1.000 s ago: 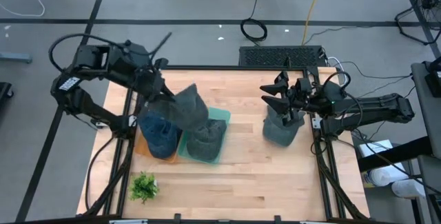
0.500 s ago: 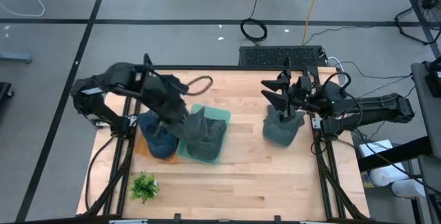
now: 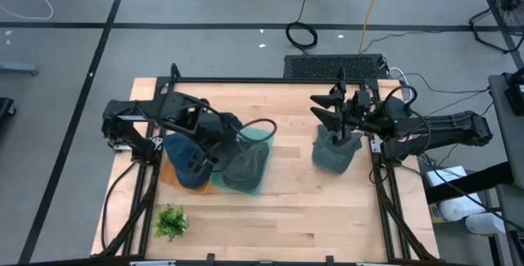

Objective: Pick & Place hat
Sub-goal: Put the bottom black cap into the green bin

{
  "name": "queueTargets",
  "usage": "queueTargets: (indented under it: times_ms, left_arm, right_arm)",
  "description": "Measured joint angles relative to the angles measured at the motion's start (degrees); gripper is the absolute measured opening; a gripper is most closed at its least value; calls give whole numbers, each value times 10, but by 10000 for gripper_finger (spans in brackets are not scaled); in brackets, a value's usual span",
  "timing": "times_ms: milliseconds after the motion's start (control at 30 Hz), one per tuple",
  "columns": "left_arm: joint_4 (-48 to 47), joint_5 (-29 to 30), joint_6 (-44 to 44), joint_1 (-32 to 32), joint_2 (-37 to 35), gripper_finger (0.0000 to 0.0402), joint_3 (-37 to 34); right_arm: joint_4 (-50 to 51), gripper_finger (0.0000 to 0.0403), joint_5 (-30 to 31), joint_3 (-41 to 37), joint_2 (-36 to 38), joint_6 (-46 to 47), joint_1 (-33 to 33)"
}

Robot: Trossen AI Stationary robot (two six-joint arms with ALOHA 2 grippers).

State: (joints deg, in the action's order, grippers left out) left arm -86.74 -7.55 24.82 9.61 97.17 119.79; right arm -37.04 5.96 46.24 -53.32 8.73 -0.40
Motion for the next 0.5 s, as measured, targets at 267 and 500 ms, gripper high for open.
queueTargets:
  times_ms: [267, 500]
  left_arm:
    - [13, -30, 4, 4, 35, 16, -1]
    - [16, -30, 25, 0, 38, 16, -63]
  right_arm:
    - [-6, 155, 0, 0, 0, 0, 0]
    - [-16, 155, -2, 0, 1, 11, 2]
